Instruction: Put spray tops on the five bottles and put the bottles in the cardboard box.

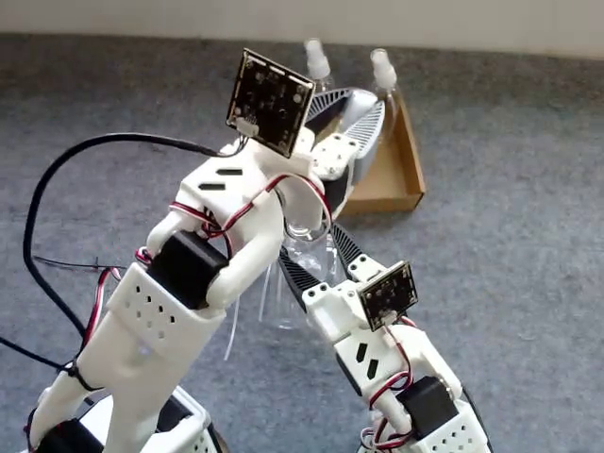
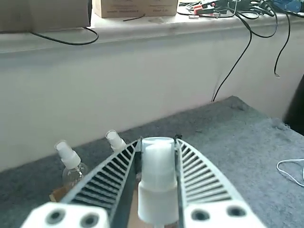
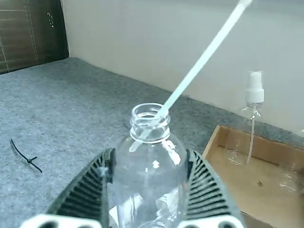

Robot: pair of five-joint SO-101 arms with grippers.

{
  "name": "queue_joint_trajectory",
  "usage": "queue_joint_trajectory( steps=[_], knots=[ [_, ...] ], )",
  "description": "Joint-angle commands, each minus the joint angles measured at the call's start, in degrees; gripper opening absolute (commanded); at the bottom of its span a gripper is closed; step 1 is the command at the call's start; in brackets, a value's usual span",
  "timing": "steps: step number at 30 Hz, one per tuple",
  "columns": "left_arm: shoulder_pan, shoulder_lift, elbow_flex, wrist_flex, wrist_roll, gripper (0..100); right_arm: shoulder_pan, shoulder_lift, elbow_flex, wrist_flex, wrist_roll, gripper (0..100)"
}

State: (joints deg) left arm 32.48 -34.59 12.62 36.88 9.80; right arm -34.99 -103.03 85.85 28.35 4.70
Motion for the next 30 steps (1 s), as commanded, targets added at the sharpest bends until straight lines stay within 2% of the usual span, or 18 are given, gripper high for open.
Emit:
queue_joint_trajectory(
  steps=[1, 9, 18, 21, 25, 30],
  knots=[
    [-2.51, -1.63, 0.04, -0.88, -0.35, 1, -0.04, -0.75, -0.75, 0.04, -0.62, 0.4],
    [-3.91, -5.23, 1.45, 15.03, -0.53, 1, 0.13, -0.31, -0.84, 0.04, -0.62, 0.4],
    [-4.00, -16.66, 13.14, 15.82, -0.62, 1, 2.07, -0.31, -0.84, 0.13, -0.70, 0.4],
    [-3.65, -18.59, 15.60, 15.91, -5.80, 4, 2.07, -0.31, -0.84, 0.13, -0.70, 0.4],
    [-3.82, -19.65, 15.87, 16.70, -7.82, 14, 2.07, -0.31, -0.84, 0.13, -0.70, 0.4],
    [-3.74, -20.18, 12.00, 19.87, -7.91, 13, 2.07, -0.31, -0.84, 0.13, -0.70, 0.4]
  ],
)
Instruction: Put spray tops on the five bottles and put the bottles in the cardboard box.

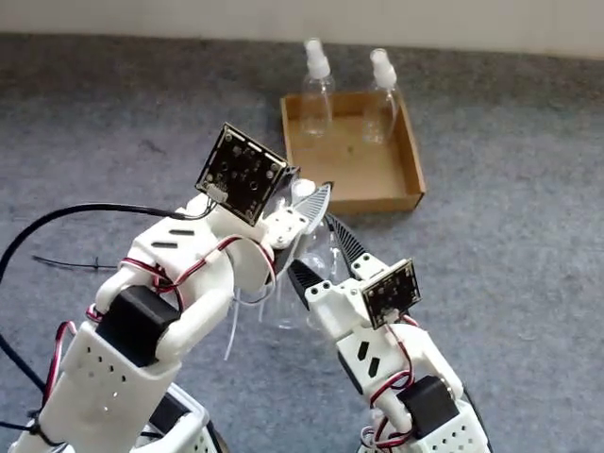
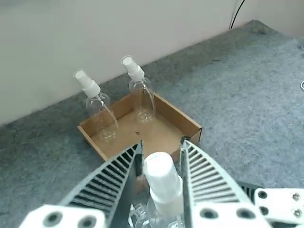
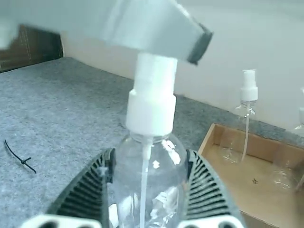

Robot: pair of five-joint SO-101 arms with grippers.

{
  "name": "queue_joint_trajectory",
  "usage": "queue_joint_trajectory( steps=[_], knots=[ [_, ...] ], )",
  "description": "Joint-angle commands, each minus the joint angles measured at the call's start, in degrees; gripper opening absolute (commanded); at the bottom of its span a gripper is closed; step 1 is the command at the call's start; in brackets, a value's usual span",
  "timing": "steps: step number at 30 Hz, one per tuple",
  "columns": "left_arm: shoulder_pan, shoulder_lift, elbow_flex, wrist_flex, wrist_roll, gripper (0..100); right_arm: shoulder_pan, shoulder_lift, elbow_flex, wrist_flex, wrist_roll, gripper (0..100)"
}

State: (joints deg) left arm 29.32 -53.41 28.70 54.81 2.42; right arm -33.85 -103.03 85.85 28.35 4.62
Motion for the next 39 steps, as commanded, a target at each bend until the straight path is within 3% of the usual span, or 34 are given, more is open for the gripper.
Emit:
queue_joint_trajectory(
  steps=[1, 11, 16, 24, 39],
  knots=[
    [-0.57, -1.36, -5.32, 2.11, -0.53, 13, 0.92, -0.31, -0.84, 0.13, -0.62, 0.4],
    [-6.20, -0.75, -9.19, 2.81, -0.79, 13, 0.92, -0.31, -0.84, 0.13, -0.62, 0.4],
    [-3.47, -1.01, -3.38, 2.81, -4.92, 13, 0.92, -0.31, -0.84, 0.13, -0.62, 0.4],
    [-1.89, -1.36, 1.98, 2.90, -5.19, 13, 0.92, -0.31, -0.84, 0.13, -0.62, 0.4],
    [2.24, -1.10, 1.36, 2.37, -5.36, 13, 0.92, -0.22, -0.84, 0.13, -0.62, 0.4]
  ],
)
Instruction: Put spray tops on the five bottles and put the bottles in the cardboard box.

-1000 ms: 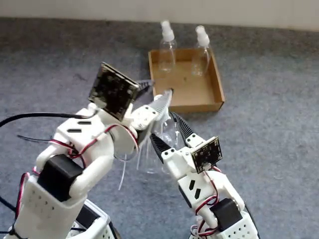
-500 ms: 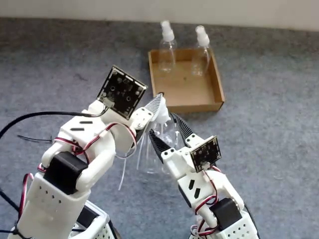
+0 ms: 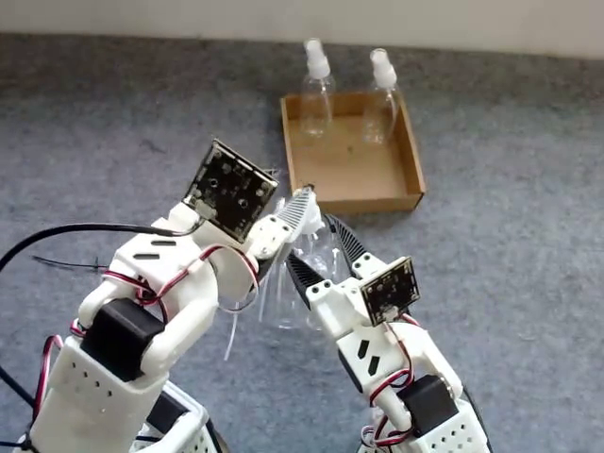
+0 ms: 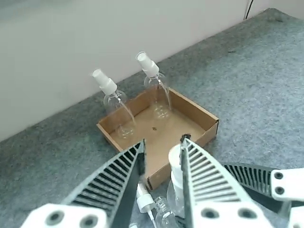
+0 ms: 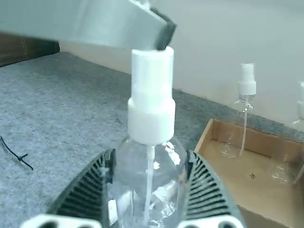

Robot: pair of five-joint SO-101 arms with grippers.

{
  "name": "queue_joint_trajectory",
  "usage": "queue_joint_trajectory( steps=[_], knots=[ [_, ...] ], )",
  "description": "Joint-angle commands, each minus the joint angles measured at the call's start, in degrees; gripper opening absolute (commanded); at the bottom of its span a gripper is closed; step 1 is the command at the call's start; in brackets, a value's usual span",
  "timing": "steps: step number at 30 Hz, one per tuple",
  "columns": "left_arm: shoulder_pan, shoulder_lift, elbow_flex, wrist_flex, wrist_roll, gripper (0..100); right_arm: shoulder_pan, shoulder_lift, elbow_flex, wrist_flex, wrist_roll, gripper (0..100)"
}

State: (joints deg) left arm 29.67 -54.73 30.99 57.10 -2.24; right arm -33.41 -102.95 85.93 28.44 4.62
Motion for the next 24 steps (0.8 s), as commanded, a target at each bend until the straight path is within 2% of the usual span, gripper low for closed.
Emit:
queue_joint_trajectory(
  steps=[1, 5, 9, 14, 18, 21, 24],
  knots=[
    [1.63, 0.13, -2.15, 0.44, -1.32, 13, 0.48, -0.31, -0.92, 0.04, -0.62, 0.4],
    [-2.33, 0.04, -8.04, 1.14, -3.96, 13, 0.57, -0.31, -0.92, 0.04, -0.62, 0.4],
    [-6.29, -0.04, -13.49, 6.51, -4.22, 13, 0.66, -0.31, -0.92, 0.04, -0.26, 0.4],
    [-16.13, -0.04, -15.69, 10.11, -4.22, 13, 5.58, -0.22, -1.63, -0.31, -0.18, 0.4],
    [-24.04, -0.04, -8.13, 9.58, -4.04, 13, 6.90, 3.12, -7.60, -1.98, 0.88, 0.4],
    [-28.18, -0.13, 1.63, 2.99, -3.96, 13, 6.99, 13.58, -13.76, -6.73, 4.66, 0.4],
    [-31.96, -0.13, 12.00, -4.75, -3.60, 13, 9.80, 28.26, -22.20, -12.09, 5.10, 0.4]
  ],
)
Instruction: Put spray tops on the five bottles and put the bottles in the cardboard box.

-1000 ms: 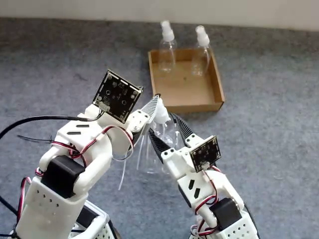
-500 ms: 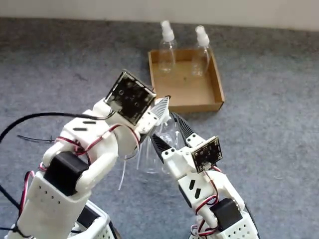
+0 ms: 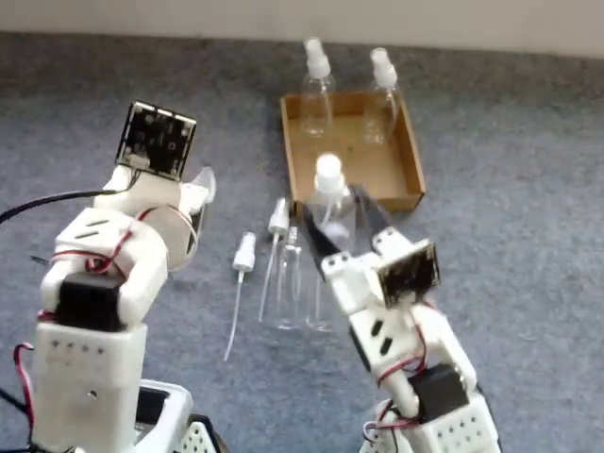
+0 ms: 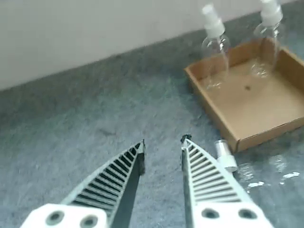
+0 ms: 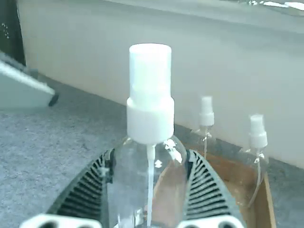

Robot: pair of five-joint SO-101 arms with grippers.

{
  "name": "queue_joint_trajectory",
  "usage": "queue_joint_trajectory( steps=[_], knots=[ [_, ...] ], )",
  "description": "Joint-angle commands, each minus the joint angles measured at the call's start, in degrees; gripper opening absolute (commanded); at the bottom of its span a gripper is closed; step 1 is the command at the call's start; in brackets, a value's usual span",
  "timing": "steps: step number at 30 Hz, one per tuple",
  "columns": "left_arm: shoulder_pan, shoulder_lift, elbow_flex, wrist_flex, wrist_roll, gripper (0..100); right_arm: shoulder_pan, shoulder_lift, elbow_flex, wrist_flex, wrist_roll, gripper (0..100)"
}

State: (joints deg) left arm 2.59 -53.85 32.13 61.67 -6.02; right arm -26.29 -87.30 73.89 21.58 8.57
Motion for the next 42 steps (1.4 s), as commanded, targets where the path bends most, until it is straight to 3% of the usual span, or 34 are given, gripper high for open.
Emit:
queue_joint_trajectory(
  steps=[1, 8, 14, 18, 23, 34, 42],
  knots=[
    [-5.93, -1.01, 14.29, -11.78, 1.41, 13, 3.82, 18.15, -13.67, -6.90, 1.14, 0.4],
    [-8.92, -0.92, 30.20, -26.20, 4.48, 13, 6.37, 49.27, -32.92, -10.59, 2.02, 0.4],
    [-8.75, -0.48, 33.98, -30.77, 4.40, 13, 6.11, 61.14, -36.18, -12.62, 10.29, 0.4],
    [-8.84, -0.48, 34.07, -30.77, 4.40, 13, 6.37, 66.77, -35.91, -29.76, 2.55, 0.4],
    [-8.84, -0.48, 34.07, -30.68, 4.40, 13, 6.46, 75.82, -36.44, -39.25, -5.63, 0.4],
    [-8.57, -0.40, 37.67, -35.43, 4.40, 13, 7.60, 95.25, -36.70, -61.49, -6.07, 0.3],
    [-8.57, -0.40, 37.76, -35.69, 4.40, 13, 8.57, 100.53, -41.01, -64.31, -6.15, 0.3]
  ],
)
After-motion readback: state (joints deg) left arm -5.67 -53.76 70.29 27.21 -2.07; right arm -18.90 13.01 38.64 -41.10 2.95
